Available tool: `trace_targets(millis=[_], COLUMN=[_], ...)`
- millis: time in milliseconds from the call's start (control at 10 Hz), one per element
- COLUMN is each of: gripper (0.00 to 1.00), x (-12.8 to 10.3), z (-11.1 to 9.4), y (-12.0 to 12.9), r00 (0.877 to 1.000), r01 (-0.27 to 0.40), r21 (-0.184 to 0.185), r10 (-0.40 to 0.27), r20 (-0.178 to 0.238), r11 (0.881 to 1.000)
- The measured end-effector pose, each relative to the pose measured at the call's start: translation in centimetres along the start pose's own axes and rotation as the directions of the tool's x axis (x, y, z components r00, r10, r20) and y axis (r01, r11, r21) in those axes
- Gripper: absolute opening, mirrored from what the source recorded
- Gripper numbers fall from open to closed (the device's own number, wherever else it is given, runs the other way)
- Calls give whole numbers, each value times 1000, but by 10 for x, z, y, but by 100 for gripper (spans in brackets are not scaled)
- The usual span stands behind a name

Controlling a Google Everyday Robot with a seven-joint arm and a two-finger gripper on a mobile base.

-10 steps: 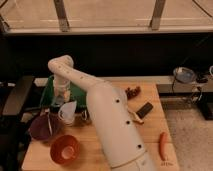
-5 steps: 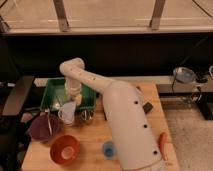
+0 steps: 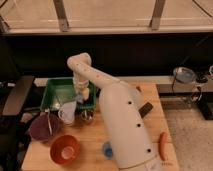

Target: Wipe tray with sponge

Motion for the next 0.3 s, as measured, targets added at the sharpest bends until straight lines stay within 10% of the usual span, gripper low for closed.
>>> trace_targets(millis=[300], gripper=[0], x=[-21], z=[-3], y=[-36], r00=[999], r01=[44], r21=[46], r10=[-44], r20=[17], r11=[998])
